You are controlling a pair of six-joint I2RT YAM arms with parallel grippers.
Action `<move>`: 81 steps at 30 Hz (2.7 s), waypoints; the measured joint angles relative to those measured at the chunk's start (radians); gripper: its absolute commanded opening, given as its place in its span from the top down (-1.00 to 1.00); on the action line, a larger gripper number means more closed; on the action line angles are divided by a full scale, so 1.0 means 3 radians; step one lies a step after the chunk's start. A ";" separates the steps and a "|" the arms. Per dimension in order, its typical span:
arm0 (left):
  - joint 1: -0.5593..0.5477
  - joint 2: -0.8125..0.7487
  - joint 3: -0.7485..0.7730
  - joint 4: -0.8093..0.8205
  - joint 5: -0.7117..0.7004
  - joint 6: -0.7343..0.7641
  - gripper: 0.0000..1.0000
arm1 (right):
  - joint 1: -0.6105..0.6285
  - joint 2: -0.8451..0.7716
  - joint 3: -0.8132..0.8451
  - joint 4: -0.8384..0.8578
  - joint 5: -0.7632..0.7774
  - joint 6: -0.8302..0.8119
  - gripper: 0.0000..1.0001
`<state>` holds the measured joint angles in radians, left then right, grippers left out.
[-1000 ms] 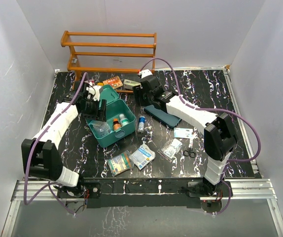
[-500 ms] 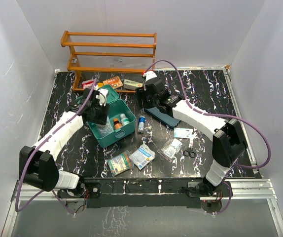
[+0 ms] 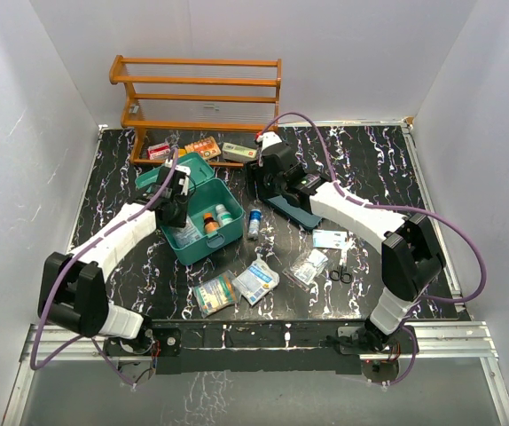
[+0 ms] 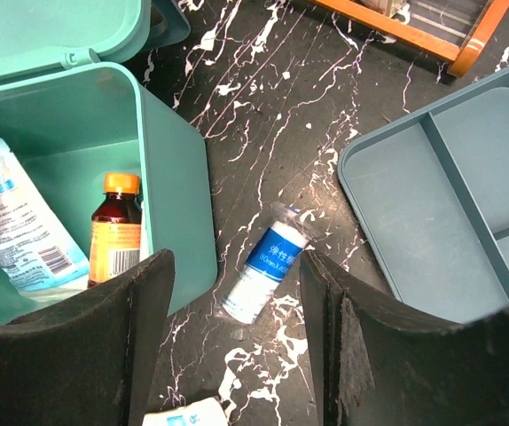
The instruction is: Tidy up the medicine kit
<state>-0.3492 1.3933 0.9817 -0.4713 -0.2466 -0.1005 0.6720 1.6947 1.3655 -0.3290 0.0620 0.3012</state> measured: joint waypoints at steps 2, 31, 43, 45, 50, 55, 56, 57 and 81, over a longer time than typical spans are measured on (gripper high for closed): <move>-0.0008 0.0071 0.0000 -0.0004 -0.0042 -0.0051 0.27 | 0.0000 -0.0001 -0.0013 0.0000 -0.0011 0.0005 -0.13; -0.0202 0.0427 0.0041 0.0223 -0.0165 -0.0198 0.45 | 0.0000 -0.0019 -0.0028 0.0060 -0.0032 0.0076 -0.11; -0.0216 0.0655 -0.0076 0.0350 -0.0134 -0.0200 0.48 | 0.0000 -0.0018 -0.0028 0.0061 -0.0029 0.0076 -0.11; -0.0217 0.0656 -0.0081 0.0350 -0.0111 -0.0201 0.48 | 0.0000 -0.0018 -0.0028 0.0061 -0.0029 0.0078 -0.11; -0.0217 0.0699 -0.0081 0.0350 0.0014 -0.0231 0.47 | 0.0000 -0.0018 -0.0028 0.0061 -0.0017 0.0125 -0.11; -0.0217 0.0702 -0.0039 0.0292 0.0080 -0.0254 0.33 | 0.0000 -0.0047 -0.0039 0.0056 0.0045 0.0169 -0.12; -0.0217 0.0701 -0.0003 0.0258 0.0075 -0.0253 0.29 | 0.0000 -0.0076 -0.0053 0.0046 0.0069 0.0183 -0.13; -0.0217 0.0698 0.0043 0.0224 0.0066 -0.0249 0.25 | 0.0000 -0.0100 -0.0058 0.0032 0.0089 0.0197 -0.13; -0.0217 -0.1222 0.0680 -0.0017 0.0251 -0.0380 -0.97 | 0.0347 -0.1209 -0.1016 -0.0437 -0.0116 0.0753 -0.20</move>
<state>-0.4145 1.0267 1.1858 -0.4763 -0.1715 -0.2146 0.7761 1.3319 1.0607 -0.4603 0.0273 0.5270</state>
